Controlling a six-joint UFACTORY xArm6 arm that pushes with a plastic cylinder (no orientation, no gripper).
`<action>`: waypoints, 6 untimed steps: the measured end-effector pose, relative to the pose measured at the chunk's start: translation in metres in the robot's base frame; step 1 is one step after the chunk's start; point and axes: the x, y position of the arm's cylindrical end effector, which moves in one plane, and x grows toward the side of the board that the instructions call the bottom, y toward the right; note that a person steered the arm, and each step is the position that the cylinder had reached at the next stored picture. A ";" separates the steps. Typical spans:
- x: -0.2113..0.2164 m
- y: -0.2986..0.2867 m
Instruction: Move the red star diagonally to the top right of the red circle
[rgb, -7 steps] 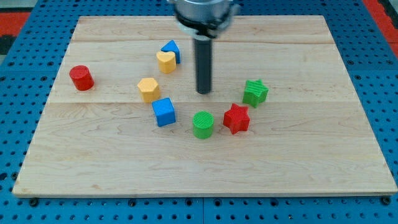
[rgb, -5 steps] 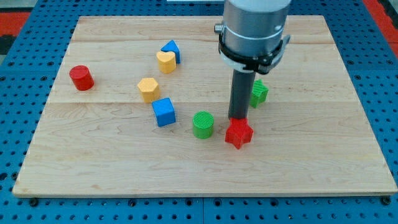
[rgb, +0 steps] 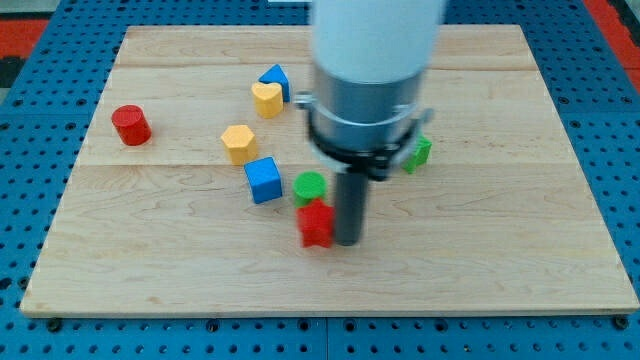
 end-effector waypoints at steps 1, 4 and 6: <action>-0.012 -0.059; -0.083 -0.148; -0.110 -0.139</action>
